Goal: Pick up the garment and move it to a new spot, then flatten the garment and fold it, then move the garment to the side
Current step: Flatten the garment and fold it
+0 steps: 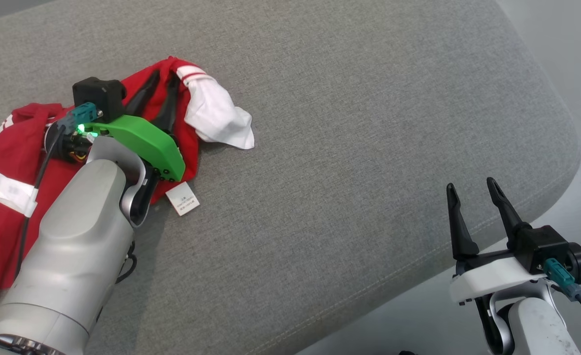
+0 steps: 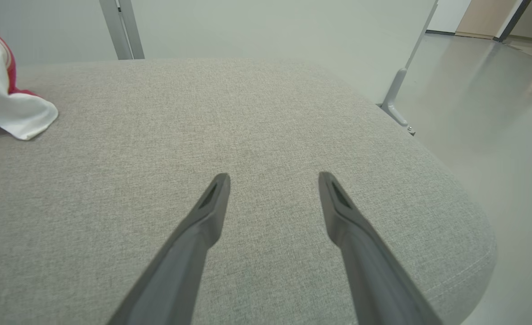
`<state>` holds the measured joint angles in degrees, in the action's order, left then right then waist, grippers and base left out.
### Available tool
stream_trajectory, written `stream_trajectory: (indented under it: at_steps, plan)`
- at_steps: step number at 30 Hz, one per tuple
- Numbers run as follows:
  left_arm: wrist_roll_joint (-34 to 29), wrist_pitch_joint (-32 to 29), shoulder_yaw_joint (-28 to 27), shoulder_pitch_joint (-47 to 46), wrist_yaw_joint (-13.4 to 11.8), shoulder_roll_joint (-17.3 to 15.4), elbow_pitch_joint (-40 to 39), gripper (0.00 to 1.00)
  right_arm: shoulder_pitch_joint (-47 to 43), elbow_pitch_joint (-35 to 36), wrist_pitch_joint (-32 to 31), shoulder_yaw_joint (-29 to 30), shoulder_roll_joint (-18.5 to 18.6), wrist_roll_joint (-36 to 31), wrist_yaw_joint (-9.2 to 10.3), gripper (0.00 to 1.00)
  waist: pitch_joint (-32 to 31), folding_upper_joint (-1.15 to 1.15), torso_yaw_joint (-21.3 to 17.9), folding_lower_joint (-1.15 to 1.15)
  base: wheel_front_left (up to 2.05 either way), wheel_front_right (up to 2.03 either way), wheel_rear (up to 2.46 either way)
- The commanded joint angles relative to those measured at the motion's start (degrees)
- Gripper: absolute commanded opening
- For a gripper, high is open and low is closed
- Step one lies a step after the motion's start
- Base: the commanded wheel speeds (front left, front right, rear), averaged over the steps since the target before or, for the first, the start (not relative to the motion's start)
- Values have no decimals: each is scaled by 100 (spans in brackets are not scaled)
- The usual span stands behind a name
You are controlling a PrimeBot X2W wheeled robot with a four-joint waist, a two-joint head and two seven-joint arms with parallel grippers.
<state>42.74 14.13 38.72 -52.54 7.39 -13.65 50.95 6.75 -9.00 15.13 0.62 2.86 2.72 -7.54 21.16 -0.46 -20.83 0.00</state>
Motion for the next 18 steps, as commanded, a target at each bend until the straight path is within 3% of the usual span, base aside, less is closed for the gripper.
stream_trajectory:
  at_steps: [1,7,11,18]
  plan:
    - [-14,49,10,-69,16,-32,84,100,22,-16,4,20,6,2,10,100,-135,46,141,0,0,0,0]
    - [-78,113,-109,178,16,36,56,100,-135,-44,4,122,7,-54,10,100,-466,46,382,0,0,0,0]
    - [-289,103,-354,652,-111,63,-585,100,-300,-28,4,272,7,-120,10,100,-767,46,579,0,0,0,0]
    - [-586,76,-6,1806,-248,129,-1407,100,-475,61,4,411,7,-208,10,100,-954,46,857,0,0,0,0]
